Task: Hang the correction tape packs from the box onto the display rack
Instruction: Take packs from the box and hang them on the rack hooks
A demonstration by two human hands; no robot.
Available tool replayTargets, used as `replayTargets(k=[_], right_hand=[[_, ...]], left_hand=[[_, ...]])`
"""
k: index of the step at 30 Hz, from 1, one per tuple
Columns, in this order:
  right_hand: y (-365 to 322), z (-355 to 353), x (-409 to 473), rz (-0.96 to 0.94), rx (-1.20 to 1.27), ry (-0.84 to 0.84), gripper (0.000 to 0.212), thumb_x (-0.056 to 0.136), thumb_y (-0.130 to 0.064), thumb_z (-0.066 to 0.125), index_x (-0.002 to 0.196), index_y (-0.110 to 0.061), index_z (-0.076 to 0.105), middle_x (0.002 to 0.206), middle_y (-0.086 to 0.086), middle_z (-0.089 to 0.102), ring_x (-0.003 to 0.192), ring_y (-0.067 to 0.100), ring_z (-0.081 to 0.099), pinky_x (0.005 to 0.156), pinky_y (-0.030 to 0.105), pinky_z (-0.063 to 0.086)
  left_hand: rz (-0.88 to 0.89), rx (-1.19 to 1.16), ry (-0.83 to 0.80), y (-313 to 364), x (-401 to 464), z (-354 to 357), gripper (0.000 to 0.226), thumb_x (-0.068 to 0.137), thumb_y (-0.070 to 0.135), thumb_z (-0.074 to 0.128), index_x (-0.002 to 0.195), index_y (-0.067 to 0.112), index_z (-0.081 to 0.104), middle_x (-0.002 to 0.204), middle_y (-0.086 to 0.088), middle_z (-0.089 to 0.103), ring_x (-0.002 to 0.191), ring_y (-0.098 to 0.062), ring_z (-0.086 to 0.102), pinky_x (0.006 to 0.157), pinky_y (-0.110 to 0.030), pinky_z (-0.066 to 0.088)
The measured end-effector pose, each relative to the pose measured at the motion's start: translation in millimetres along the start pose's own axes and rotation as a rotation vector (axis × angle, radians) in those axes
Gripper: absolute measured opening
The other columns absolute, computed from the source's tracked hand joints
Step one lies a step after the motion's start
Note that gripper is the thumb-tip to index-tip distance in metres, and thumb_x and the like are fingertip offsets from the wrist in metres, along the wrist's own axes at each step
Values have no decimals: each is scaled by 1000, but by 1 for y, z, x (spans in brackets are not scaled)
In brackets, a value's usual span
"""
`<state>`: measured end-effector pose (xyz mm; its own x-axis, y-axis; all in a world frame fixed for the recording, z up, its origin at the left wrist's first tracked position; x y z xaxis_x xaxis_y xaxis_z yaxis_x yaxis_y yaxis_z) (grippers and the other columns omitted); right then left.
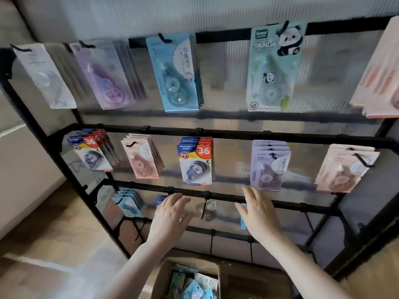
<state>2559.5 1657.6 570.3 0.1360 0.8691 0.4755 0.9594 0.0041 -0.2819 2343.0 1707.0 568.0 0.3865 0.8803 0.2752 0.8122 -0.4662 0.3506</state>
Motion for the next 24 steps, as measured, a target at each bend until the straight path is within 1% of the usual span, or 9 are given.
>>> replayTargets(k=[5, 7, 9, 10, 12, 17, 19, 21, 24], right_hand=[[-48, 39, -2, 79, -22, -85, 45, 83, -22, 70, 120, 0, 58, 111, 15, 62, 99, 33, 61, 82, 41, 51], [-64, 51, -6, 109, -18, -114, 46, 88, -25, 63, 127, -3, 54, 118, 14, 59, 107, 32, 57, 88, 41, 48], [-78, 62, -11, 134, -17, -138, 47, 89, -27, 60, 129, -4, 52, 122, 13, 57, 110, 31, 55, 89, 40, 47], [-84, 67, -14, 144, -16, -154, 47, 90, -28, 60, 130, -5, 51, 122, 12, 57, 110, 31, 55, 88, 40, 47], [-93, 78, -20, 162, -20, -204, 46, 91, -29, 58, 130, -7, 50, 123, 11, 55, 109, 30, 56, 86, 39, 48], [-104, 99, -28, 181, -22, -277, 47, 92, -30, 55, 134, -9, 47, 128, 10, 52, 110, 27, 54, 83, 33, 47], [-103, 109, -30, 186, -18, -304, 48, 92, -29, 55, 134, -8, 47, 128, 11, 53, 112, 27, 53, 86, 34, 46], [-100, 122, -33, 187, -10, -330, 48, 92, -27, 57, 133, -5, 48, 125, 14, 54, 112, 29, 53, 90, 37, 45], [-92, 145, -44, 200, 28, -392, 49, 94, -29, 52, 137, -7, 43, 131, 12, 50, 119, 27, 48, 96, 35, 41]], left_hand=[[4, -35, 4, -54, -9, -11, 55, 78, 51, 39, 111, 17, 66, 118, -4, 61, 109, -25, 57, 93, -36, 44], [5, -25, -24, -74, -12, -10, 48, 80, 47, 48, 114, 16, 64, 118, -5, 60, 110, -27, 56, 93, -38, 44], [-4, -17, -46, -91, -15, -8, 41, 82, 38, 60, 117, 16, 63, 120, -7, 59, 112, -28, 54, 93, -39, 43], [-6, -14, -49, -97, -18, -8, 40, 81, 35, 62, 116, 15, 63, 119, -7, 59, 111, -29, 55, 91, -39, 44], [2, -13, -51, -107, -23, -6, 39, 80, 36, 61, 112, 15, 65, 114, -8, 61, 106, -30, 57, 87, -38, 46], [-26, -31, -108, -124, -33, 7, 42, 87, 33, 60, 126, 18, 55, 130, -5, 50, 121, -24, 45, 100, -34, 35], [-33, -31, -137, -127, -36, 14, 42, 88, 31, 58, 127, 17, 54, 131, -4, 49, 123, -24, 43, 100, -33, 33], [-34, -39, -141, -131, -38, 22, 38, 88, 28, 58, 124, 15, 57, 128, -5, 52, 119, -26, 47, 97, -35, 37], [-65, -33, -148, -140, -44, 43, 37, 87, 29, 60, 120, 13, 59, 124, -6, 55, 115, -27, 50, 95, -37, 40]])
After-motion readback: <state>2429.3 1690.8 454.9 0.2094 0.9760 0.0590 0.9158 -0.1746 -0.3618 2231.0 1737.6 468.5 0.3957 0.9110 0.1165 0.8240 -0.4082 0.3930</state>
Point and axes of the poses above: each hand's wrist, its own x-axis towards the middle knuckle, its own z-axis out of the palm, y = z × x, the point moved 8 cm from there along x, towards the middle knuckle
